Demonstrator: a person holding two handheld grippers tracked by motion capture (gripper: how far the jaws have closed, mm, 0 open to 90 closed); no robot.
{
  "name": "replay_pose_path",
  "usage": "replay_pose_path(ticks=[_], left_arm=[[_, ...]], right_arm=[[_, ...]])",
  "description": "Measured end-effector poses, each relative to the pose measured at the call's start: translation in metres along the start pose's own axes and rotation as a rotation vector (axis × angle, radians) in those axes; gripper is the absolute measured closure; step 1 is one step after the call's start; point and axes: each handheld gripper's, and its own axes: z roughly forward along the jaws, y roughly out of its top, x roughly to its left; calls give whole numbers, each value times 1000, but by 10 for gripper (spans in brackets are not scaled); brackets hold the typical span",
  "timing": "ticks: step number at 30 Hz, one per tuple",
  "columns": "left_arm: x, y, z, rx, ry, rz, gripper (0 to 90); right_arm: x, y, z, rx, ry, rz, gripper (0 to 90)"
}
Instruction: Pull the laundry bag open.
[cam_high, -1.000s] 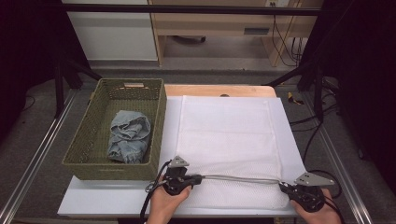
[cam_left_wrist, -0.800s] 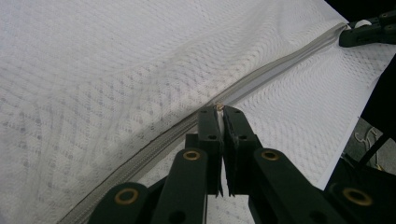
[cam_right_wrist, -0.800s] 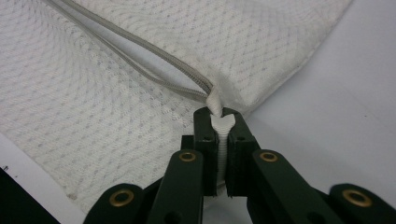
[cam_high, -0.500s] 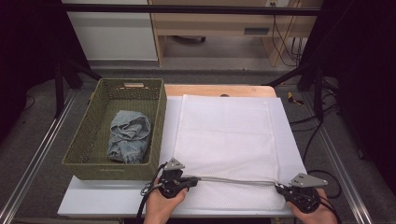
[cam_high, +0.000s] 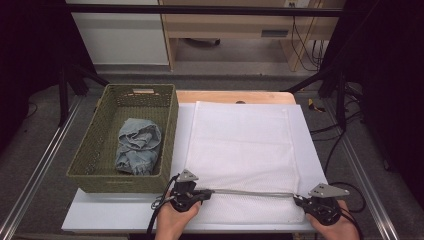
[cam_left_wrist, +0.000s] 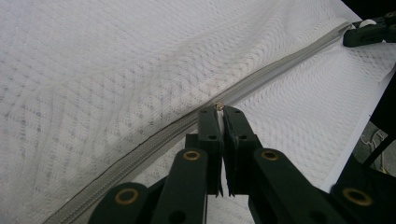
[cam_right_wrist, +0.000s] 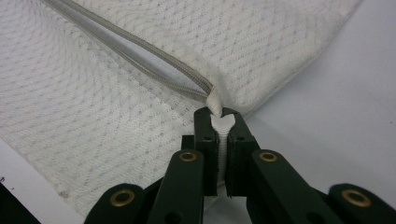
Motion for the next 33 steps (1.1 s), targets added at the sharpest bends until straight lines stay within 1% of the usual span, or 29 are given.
replay_pose_path(ticks=[1,2,3,4,6,7,8,11,15,18,20,21,22,24,26,27,28,29,31,33], left_arm=[[0,0,-1,-2,-1,-1,870],[-1,0,-2,-3,25,4,870],[0,0,-4,3,57,23,870],[2,0,-6,0,78,23,870],[9,-1,-11,-33,0,-46,870],[9,-1,-14,-40,8,-41,870],[7,0,-14,-35,17,-27,870],[5,-1,-13,-26,34,-9,870],[4,-2,-13,-21,41,-1,870],[3,-4,-15,-25,41,-3,870],[2,-5,-15,-25,47,-5,870],[3,-6,-15,-13,51,6,870],[2,-7,-14,-16,58,2,870],[3,-8,-15,-8,117,29,870],[5,-9,-19,-19,107,6,870],[4,-9,-21,-24,110,12,870],[0,-8,-23,-24,119,33,870],[-1,-8,-25,-23,118,41,870],[0,-10,-26,-24,120,40,870],[4,-12,-27,-26,123,26,870]], right_arm=[[0,0,0,0,-2,0,863],[0,0,0,1,-2,1,864],[-1,1,0,5,-16,-5,865],[-1,1,0,5,-20,3,864],[-5,0,-1,1,-24,9,865],[-6,-1,-2,1,-22,20,865],[-7,-2,-2,1,-21,19,864],[-6,-1,-2,5,-23,12,864],[-6,-1,-2,-3,-30,10,864],[-6,-2,-3,-7,-27,14,864],[-6,-1,-2,-8,-24,5,864],[-6,-1,-2,-9,-24,8,865],[-5,-1,-2,-4,-24,9,864],[-6,-1,-2,3,-40,-1,865],[-9,-2,-4,-2,-43,11,865],[-9,-2,-5,-6,-46,9,865],[-9,-2,-6,-9,-44,13,864],[-8,-3,-6,-6,-43,9,864],[-8,-3,-7,-6,-43,15,864],[-9,-2,-6,-6,-44,21,864]])
